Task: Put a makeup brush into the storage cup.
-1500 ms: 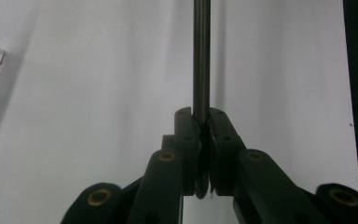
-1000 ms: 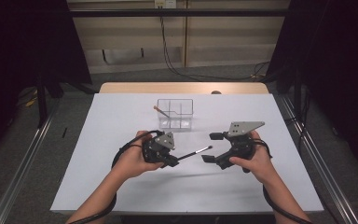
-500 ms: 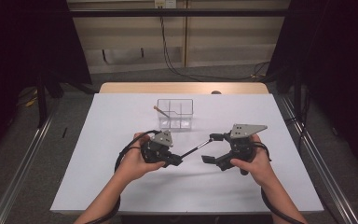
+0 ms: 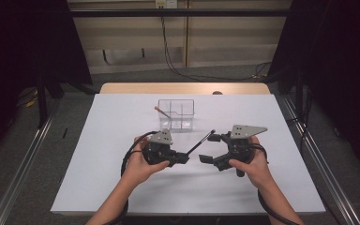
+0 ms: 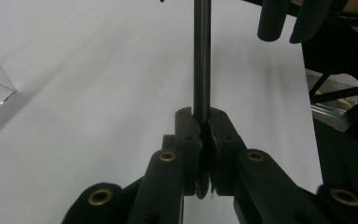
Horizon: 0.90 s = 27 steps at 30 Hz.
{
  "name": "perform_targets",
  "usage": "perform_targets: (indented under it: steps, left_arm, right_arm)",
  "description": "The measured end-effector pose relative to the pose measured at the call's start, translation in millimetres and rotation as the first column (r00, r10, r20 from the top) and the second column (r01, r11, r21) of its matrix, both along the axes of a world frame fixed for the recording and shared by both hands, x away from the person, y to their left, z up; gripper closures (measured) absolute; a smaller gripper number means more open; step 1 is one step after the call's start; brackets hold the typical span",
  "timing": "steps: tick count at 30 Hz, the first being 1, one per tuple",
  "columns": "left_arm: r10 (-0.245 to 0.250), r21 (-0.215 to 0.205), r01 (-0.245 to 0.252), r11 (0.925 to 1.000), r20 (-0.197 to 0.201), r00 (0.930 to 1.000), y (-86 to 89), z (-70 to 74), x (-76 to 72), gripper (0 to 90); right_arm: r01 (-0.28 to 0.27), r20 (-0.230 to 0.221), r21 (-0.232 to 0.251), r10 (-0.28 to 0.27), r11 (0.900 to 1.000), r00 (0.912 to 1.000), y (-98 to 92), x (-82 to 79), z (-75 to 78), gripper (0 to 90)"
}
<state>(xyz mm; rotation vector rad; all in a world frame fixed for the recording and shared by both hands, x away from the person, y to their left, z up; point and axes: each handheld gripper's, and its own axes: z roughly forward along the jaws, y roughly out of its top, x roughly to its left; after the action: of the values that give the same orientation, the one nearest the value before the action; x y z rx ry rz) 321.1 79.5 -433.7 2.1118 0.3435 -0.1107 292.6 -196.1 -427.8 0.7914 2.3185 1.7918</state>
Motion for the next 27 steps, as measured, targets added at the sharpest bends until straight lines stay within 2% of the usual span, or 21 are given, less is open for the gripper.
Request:
perform_targets:
  steps: [2,8,14,23,27]
  left_arm:
    - [0.007,-0.009,-0.007,0.9999,-0.001,1.0000,-0.7,-1.3,0.0,84.1]
    - [0.020,-0.037,-0.021,0.9991,-0.012,0.9997,-3.4,-3.5,-0.4,84.1]
    - [0.028,-0.041,-0.029,0.9987,-0.017,0.9995,-7.5,-6.8,-1.6,84.1]
    - [0.033,-0.054,-0.035,0.9979,-0.025,0.9991,-12.6,-7.6,-1.0,84.1]
    - [0.033,-0.058,-0.035,0.9977,-0.037,0.9988,-14.9,-8.9,-0.9,84.1]
  right_arm:
    - [0.001,0.001,0.014,-0.001,1.000,1.0000,0.8,0.5,-0.6,15.0]
    - [-0.004,-0.015,0.010,0.004,1.000,0.9999,3.2,1.4,-3.1,24.6]
    - [-0.011,-0.017,0.012,0.011,1.000,0.9998,5.9,0.9,-5.5,35.5]
    - [-0.020,-0.037,0.015,0.021,1.000,0.9991,5.6,0.1,-7.6,63.6]
    - [-0.021,-0.053,0.023,0.022,1.000,0.9984,4.6,0.3,-9.5,71.7]
